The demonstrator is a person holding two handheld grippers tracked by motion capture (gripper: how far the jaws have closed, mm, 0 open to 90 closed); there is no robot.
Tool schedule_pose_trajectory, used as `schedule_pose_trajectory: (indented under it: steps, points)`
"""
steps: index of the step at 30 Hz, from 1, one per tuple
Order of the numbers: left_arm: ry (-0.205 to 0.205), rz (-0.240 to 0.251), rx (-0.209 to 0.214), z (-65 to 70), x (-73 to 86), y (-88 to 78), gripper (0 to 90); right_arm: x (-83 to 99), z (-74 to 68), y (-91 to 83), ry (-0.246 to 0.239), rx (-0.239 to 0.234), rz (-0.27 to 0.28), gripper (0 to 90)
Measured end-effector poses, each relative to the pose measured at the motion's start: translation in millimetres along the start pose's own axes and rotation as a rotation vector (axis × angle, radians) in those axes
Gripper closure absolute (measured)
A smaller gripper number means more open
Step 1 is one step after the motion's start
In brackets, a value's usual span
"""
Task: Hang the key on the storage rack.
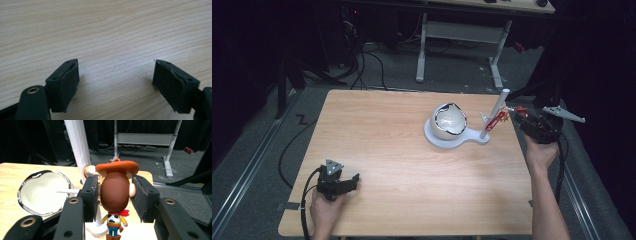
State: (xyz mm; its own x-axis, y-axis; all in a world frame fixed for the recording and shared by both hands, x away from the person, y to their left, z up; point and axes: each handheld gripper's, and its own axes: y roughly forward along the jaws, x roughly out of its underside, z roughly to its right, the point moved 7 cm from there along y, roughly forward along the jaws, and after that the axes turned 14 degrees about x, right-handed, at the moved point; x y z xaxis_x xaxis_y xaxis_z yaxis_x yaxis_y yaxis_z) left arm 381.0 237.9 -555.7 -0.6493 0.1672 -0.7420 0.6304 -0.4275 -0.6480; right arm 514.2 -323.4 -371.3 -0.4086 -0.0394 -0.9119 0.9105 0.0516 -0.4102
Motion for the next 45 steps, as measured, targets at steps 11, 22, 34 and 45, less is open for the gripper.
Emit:
schedule_pose_trajectory:
  steps: [11,22,34,45]
  points:
    - [0.000,0.000,0.000,0.0,0.0,0.0,21.7,16.4,-5.2,8.9,-0.006,-0.002,-0.030,58.2]
    - [0.000,0.000,0.000,0.0,0.0,0.0,21.7,32.6,-15.8,20.1,-0.011,-0.019,-0.049,58.1]
    - [0.000,0.000,-0.001,0.0,0.0,0.1,21.7,49.3,-23.5,31.8,-0.012,-0.031,-0.082,57.9]
    - [0.000,0.000,-0.001,0.0,0.0,0.1,21.7,55.9,-28.1,37.6,-0.014,-0.038,-0.094,57.8]
